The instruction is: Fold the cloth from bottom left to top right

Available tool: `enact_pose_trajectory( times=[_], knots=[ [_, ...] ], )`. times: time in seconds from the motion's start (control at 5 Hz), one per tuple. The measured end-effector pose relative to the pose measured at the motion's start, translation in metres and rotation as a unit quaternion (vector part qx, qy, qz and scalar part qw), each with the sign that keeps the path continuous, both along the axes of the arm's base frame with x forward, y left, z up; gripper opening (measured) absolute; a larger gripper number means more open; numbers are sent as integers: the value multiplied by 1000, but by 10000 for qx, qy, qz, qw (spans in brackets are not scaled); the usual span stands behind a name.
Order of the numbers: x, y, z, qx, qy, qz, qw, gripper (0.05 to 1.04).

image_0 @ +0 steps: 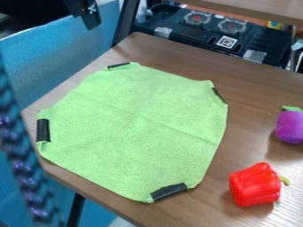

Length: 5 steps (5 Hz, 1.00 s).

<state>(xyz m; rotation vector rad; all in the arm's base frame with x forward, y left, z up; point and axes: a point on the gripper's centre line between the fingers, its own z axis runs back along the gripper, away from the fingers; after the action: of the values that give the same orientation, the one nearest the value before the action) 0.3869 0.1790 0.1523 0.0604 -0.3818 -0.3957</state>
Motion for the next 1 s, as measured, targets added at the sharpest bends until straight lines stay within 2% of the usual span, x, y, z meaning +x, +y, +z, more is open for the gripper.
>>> enact_pose_trajectory(
  times=[0.2, 0.4, 0.6, 0.8, 1.0],
  knots=[
    [0, -2, -17, -138, 168, 29, 9998, 1000],
    [-5, -8, -36, -418, 220, 326, 9984, 1000],
    [-18, -17, -43, -632, 24, 999, 9930, 1000],
    [-37, -22, -40, -566, -373, 1672, 9836, 1000],
    [-63, -32, -44, -293, -594, 2426, 9679, 1000]
  ],
)
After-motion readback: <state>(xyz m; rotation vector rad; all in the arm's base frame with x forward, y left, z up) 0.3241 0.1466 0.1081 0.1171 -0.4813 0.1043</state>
